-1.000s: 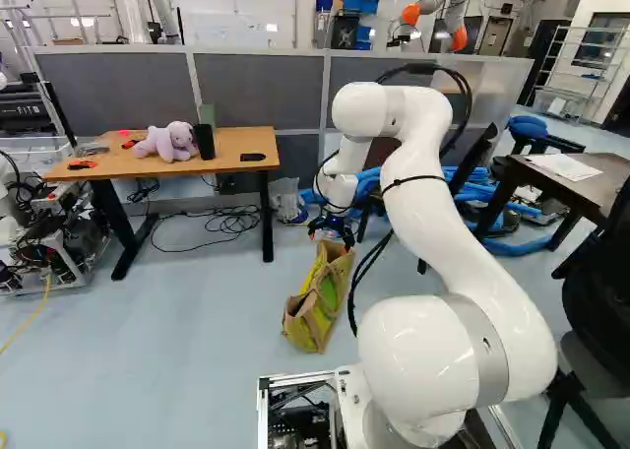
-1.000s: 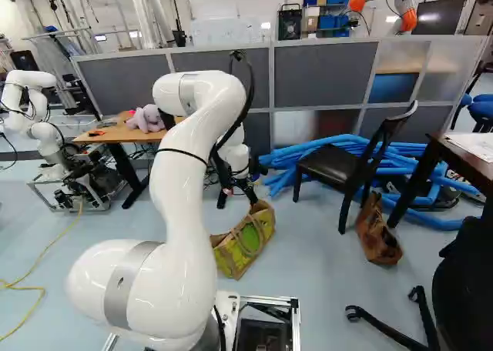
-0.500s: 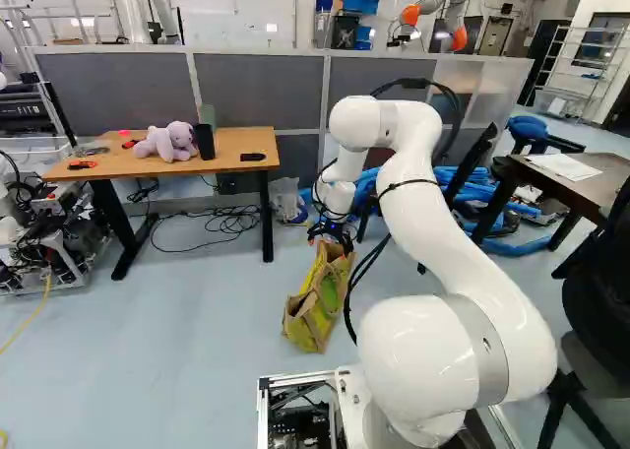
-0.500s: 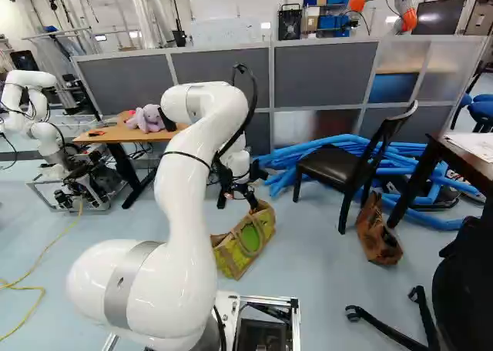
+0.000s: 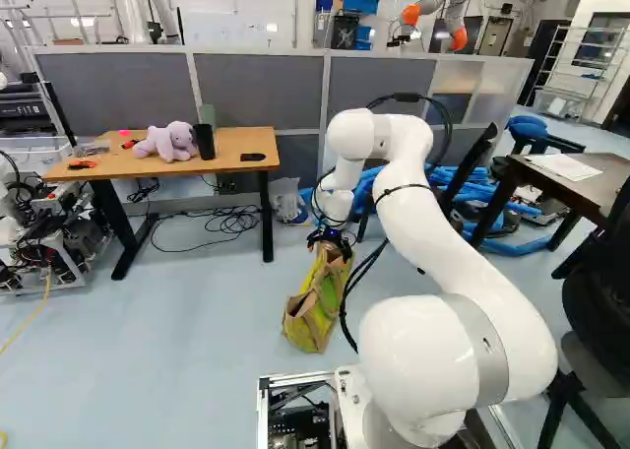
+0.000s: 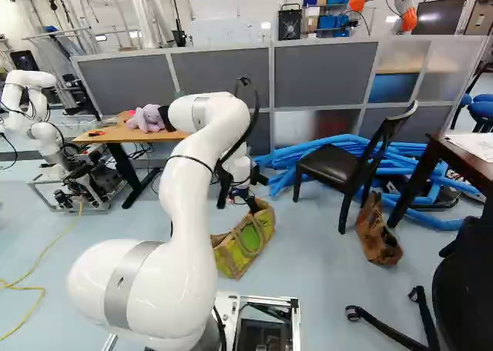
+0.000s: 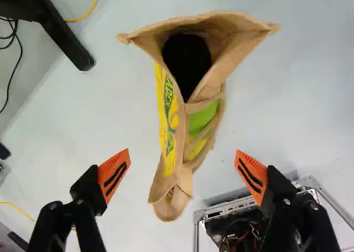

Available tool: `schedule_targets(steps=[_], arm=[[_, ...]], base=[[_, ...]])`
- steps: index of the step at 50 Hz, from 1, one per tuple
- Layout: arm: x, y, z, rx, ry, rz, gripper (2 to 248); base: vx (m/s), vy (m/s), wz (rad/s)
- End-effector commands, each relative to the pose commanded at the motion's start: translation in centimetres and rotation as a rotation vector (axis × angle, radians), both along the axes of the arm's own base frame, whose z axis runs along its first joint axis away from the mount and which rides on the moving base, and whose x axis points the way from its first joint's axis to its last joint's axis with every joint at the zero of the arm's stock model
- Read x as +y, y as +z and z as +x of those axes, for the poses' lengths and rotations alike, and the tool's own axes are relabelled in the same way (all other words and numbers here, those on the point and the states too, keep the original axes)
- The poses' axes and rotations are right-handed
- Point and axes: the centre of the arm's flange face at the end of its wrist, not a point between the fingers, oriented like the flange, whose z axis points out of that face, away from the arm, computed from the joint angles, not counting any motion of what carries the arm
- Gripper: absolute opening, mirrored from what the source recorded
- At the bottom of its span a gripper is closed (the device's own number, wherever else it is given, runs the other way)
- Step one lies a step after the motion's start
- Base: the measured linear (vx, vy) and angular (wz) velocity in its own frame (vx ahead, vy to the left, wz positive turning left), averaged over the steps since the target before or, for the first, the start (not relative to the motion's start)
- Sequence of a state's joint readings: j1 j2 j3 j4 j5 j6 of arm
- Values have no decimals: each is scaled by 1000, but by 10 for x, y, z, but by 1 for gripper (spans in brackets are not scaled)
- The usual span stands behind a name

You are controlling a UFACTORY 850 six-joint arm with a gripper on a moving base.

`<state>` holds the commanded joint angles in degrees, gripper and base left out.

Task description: Pick up the bag on the ground and place it on the table

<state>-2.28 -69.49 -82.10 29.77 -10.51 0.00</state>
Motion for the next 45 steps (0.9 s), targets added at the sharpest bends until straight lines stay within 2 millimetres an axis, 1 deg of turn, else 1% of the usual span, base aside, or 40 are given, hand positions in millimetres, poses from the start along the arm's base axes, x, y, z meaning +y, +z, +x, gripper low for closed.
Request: schedule_targets(steps=[45], arm=[[0,-69,5,27,0,1,247]], base=[[0,0,0]])
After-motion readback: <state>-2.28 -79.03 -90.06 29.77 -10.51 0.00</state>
